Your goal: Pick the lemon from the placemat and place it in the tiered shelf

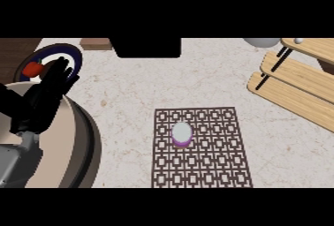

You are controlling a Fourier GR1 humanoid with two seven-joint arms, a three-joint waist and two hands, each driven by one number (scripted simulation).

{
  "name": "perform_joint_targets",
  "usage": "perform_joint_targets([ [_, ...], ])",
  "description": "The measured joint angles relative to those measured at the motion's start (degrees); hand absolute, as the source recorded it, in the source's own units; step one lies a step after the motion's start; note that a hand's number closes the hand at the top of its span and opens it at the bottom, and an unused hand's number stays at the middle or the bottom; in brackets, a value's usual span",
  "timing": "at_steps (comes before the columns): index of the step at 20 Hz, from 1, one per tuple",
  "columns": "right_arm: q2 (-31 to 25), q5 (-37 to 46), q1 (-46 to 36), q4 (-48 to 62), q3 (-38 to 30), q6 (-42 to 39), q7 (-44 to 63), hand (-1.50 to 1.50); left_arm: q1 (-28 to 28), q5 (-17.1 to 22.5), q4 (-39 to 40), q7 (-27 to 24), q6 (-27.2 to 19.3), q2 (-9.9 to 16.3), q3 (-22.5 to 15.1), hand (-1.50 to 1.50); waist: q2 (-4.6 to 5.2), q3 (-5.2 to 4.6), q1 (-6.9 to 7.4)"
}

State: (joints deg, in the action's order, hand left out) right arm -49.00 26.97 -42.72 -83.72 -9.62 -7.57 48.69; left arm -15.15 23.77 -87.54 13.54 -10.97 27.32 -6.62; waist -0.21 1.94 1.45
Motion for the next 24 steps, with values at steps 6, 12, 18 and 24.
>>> perform_joint_targets([
  [6, 0.07, -0.08, 0.81, 3.29, -1.06, 1.86, -5.73, 1.50, -0.16, -0.18, 0.21, -0.11, -0.26, -0.05, -0.26, 0.00, -0.12, -0.01, 0.08],
  [12, -0.46, 0.17, 0.49, 6.14, -0.75, 1.42, -8.99, 1.50, -0.37, -0.50, 0.46, -0.14, -0.86, -0.07, -0.69, 0.00, -0.27, -0.03, 0.16],
  [18, 0.19, -0.12, -1.22, 8.97, -3.54, 4.57, -9.04, -1.50, -0.43, -0.30, 0.62, -0.21, -0.56, -0.06, -0.67, 0.00, -0.34, -0.08, 0.20],
  [24, 3.07, -2.74, -3.24, 10.27, -8.69, 10.41, -8.94, -1.50, -0.26, -0.08, 0.84, -0.61, -0.03, -0.06, -0.48, 0.00, -0.46, -0.05, 0.06],
])
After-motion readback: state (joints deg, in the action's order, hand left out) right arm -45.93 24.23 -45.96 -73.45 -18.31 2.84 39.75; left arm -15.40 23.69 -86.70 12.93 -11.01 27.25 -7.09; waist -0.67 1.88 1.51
